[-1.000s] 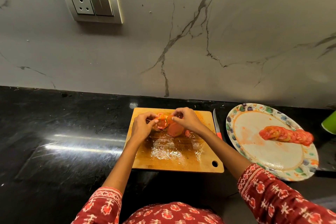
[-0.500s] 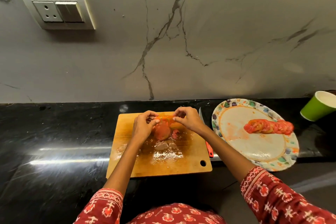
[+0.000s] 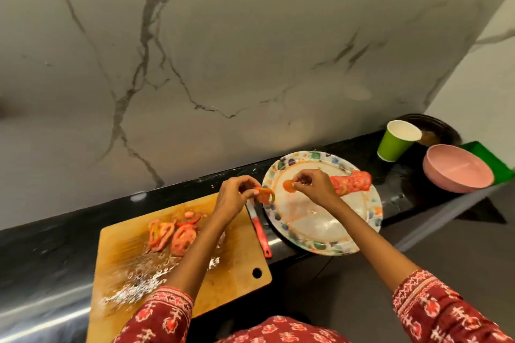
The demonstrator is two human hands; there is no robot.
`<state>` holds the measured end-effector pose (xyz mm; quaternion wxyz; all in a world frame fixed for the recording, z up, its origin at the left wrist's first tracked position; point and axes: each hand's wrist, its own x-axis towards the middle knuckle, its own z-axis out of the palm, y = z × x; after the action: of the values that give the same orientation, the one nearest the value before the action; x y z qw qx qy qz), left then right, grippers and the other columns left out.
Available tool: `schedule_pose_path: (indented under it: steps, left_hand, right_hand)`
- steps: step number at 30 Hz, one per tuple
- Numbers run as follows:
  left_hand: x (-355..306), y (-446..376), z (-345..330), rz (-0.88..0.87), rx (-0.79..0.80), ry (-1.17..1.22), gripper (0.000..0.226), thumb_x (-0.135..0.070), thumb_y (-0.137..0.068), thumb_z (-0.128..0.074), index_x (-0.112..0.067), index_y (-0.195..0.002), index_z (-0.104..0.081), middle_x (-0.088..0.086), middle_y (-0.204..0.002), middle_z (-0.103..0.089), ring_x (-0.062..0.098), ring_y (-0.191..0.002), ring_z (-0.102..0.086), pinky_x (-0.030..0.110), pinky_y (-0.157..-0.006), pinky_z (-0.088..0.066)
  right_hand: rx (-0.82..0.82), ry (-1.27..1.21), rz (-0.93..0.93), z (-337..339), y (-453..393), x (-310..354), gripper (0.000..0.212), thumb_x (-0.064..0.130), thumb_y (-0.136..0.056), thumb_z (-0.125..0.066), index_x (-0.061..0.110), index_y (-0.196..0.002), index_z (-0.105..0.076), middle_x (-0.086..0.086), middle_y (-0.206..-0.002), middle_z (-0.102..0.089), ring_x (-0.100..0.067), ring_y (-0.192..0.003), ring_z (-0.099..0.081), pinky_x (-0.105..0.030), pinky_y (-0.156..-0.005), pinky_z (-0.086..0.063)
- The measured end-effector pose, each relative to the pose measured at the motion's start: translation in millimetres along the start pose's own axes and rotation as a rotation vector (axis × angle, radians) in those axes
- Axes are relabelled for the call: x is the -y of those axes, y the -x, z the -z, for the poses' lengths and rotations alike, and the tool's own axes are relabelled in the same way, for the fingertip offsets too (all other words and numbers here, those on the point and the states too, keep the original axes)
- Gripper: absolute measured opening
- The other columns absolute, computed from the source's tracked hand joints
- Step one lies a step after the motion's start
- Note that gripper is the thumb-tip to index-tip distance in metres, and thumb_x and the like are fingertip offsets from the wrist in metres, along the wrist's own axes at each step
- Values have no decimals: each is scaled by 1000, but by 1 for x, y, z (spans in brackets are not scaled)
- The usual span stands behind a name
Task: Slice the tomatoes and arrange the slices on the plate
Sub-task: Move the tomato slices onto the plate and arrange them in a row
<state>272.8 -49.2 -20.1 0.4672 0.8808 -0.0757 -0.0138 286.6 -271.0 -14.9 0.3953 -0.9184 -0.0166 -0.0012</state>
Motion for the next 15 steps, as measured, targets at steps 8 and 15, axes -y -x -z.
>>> schedule_pose_path:
  steps: [8,15]
  left_hand:
    - [-36,-34,-67,-128,263,-261,12,-11,-85,-63,-16,-95,-69,-2,-98,-69,11,-88,-63,25,-75,-48]
    - [-50,-62,-108,-171,275,-358,18,-5,-88,-57,-16,-95,-69,4,-99,-66,19,-90,-61,27,-78,-50]
  right_hand:
    - [-55,38,-168,55,-12,-58,6,9,-80,-70,8,-86,-71,-7,-86,-69,-15,-78,-61,-29,-73,-51]
    - [-62,19,-188,67,-19,-75,6,12,-80,-71,9,-85,-72,-4,-82,-69,-11,-73,-59,-22,-66,-49]
